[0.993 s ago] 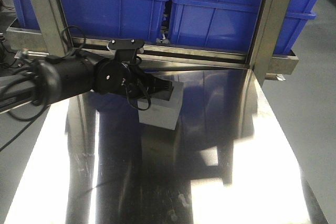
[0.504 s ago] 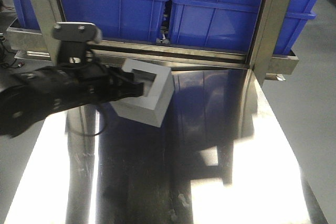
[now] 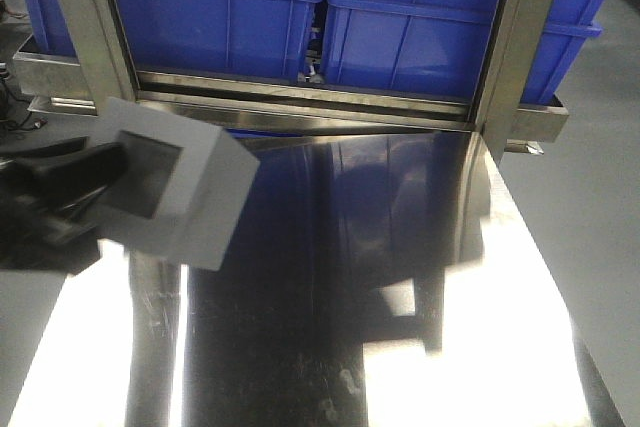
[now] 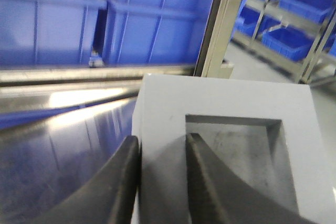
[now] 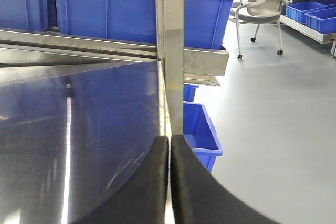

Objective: Sort gray base to blue bin
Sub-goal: 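Lift the gray block with the left gripper toward the robot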

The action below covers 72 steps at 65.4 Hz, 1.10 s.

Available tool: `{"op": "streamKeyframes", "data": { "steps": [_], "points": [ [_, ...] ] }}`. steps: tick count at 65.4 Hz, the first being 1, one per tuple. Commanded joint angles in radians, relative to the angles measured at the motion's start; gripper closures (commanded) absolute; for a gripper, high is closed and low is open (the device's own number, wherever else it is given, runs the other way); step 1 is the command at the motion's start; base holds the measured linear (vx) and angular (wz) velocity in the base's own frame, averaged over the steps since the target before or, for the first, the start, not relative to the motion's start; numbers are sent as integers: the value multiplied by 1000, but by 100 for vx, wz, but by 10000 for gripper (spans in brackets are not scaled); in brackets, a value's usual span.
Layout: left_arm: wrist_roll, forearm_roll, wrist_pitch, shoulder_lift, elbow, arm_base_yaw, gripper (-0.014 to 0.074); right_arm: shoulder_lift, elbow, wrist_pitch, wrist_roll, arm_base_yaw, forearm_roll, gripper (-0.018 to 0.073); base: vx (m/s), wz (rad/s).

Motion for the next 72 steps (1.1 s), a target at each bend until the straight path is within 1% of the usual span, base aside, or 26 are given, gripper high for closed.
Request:
{"op": "streamKeyframes", "data": {
  "steps": [1,8,20,33,42,72],
  "points": [
    [-6,18,-85,-104,7,-3,451,1,0,-74,-9,0,-8,564,0,0],
    [-6,45,-27,-209,45,-3,451,1,0,-74,-9,0,-8,564,0,0],
    [-5,45,104,-390,82,-3,451,1,0,-74,-9,0,-8,564,0,0],
    [-5,61,126,-546,114,-3,451,1,0,-74,-9,0,-8,564,0,0],
    [-5,61,134,-590,114,-3,451,1,0,-74,-9,0,-8,564,0,0],
    [-5,61,134,-590,114,-3,451,1,0,-74,-9,0,-8,564,0,0]
  ]
}}
